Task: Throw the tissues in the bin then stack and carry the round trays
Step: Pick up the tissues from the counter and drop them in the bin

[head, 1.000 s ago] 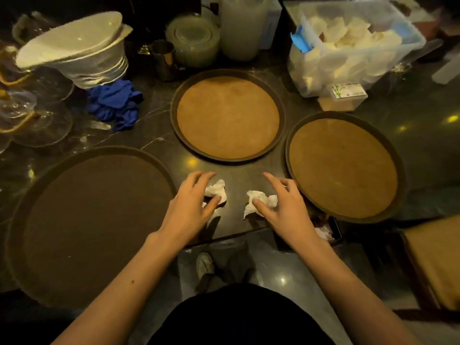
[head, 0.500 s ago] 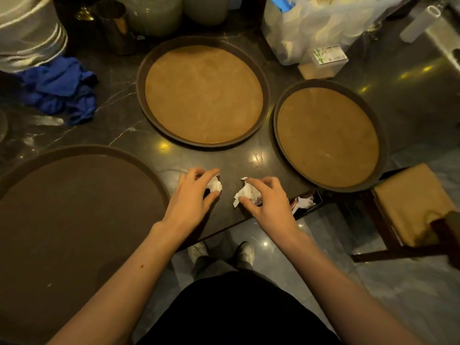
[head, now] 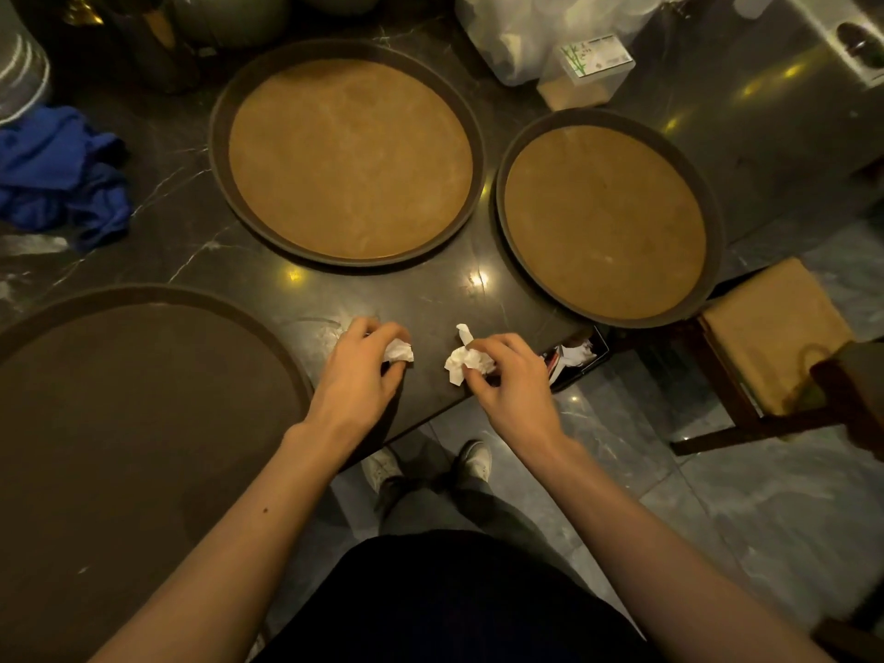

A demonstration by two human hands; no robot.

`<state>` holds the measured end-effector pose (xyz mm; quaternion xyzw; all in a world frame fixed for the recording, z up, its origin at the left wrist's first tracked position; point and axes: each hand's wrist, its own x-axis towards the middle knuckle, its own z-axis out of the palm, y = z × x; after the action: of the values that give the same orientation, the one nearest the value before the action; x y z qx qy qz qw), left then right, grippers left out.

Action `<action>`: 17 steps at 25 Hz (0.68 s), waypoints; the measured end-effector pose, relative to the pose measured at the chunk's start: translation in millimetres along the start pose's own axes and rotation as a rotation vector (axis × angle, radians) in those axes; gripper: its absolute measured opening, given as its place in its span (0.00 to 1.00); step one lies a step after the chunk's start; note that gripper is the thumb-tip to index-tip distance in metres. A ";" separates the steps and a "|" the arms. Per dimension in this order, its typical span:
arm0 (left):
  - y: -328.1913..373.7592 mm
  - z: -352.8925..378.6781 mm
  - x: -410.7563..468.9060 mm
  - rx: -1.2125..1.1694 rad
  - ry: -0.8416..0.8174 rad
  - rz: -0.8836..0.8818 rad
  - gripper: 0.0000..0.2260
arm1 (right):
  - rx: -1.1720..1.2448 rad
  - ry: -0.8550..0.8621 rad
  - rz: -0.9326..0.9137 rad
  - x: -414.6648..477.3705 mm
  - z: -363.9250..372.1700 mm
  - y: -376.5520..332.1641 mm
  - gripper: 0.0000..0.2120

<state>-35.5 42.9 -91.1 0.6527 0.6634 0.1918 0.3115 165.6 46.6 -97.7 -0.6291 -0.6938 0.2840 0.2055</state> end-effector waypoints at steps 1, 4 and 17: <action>3.1 0.1 -3.2 -0.011 0.007 0.007 0.11 | 0.014 0.021 -0.002 -2.1 -1.8 1.2 0.11; 14.6 2.1 -15.3 -0.031 0.055 0.028 0.11 | 0.071 0.079 -0.007 -9.7 -11.8 5.2 0.11; 165.3 93.7 -64.0 -0.096 0.082 0.166 0.13 | 0.241 0.394 0.026 -105.0 -132.3 112.4 0.11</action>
<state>147.1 -22.1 -40.0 0.6814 0.6093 0.2752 0.2980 348.6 -34.1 -63.8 -0.6520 -0.5933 0.2392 0.4070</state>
